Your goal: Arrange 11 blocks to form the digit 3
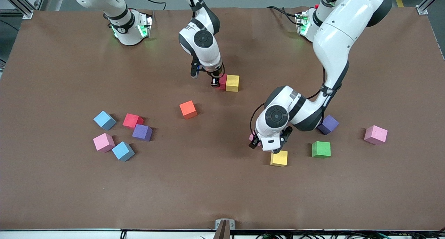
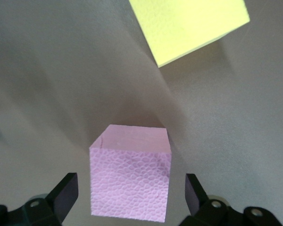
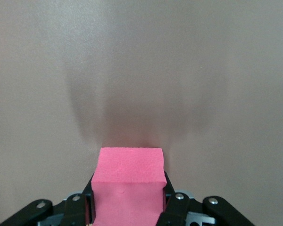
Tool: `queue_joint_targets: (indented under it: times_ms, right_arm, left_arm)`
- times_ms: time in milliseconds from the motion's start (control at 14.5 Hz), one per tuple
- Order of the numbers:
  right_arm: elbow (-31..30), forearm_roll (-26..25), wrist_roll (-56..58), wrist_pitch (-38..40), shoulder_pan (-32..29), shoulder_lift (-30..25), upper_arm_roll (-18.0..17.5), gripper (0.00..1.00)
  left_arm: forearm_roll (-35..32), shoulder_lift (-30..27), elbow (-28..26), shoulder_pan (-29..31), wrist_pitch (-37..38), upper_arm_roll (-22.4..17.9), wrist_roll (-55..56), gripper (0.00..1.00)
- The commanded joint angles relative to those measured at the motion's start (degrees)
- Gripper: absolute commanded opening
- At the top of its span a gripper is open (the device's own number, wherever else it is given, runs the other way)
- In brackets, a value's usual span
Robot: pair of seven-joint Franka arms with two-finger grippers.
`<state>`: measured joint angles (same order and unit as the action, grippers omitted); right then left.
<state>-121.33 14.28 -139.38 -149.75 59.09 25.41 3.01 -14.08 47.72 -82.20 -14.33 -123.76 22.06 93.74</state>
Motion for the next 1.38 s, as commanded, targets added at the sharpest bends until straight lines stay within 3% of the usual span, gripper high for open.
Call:
queue_joint_targets:
  times_ms: [0, 69, 138, 481, 825, 1032, 1307]
  right_arm:
    - [1.45, -0.56, -1.86, -0.46, 1.55, 2.54, 0.51, 0.75]
    - [1.45, -0.65, -1.86, -0.46, 1.55, 2.54, 0.51, 0.94]
    - [1.45, -0.65, -1.86, -0.37, 1.47, 2.54, 0.51, 1.0]
    - [1.45, -2.58, -1.68, 1.38, 0.85, 1.75, 0.6, 1.0]
    - [1.45, -3.55, -1.42, 7.61, 0.76, -3.16, 1.21, 1.0]
    - [2.24, -6.27, 1.12, 13.93, 0.59, -6.41, 2.7, 1.0]
    - [2.59, -8.03, 14.89, 20.8, -1.69, -10.63, 3.5, 1.0]
  left_arm:
    - [-0.07, 0.54, -0.33, 0.09, -1.22, -0.17, 0.22, 0.98]
    - [-0.07, 0.54, -0.42, 0.18, -1.22, -0.17, 0.48, 0.91]
    - [0.02, 0.54, -0.85, 0.27, -1.22, -0.17, 0.74, 0.82]
    - [0.28, -0.43, -1.38, 0.36, -0.69, -0.09, 11.01, 0.36]
    - [0.63, -2.97, -3.13, 0.53, 3.16, 2.36, 22.52, 0.33]
    - [0.72, -7.45, -9.36, 1.06, 4.05, 4.39, 35.42, 0.29]
    - [0.9, -14.48, -20.78, 1.15, 1.34, 7.64, 46.86, 0.29]
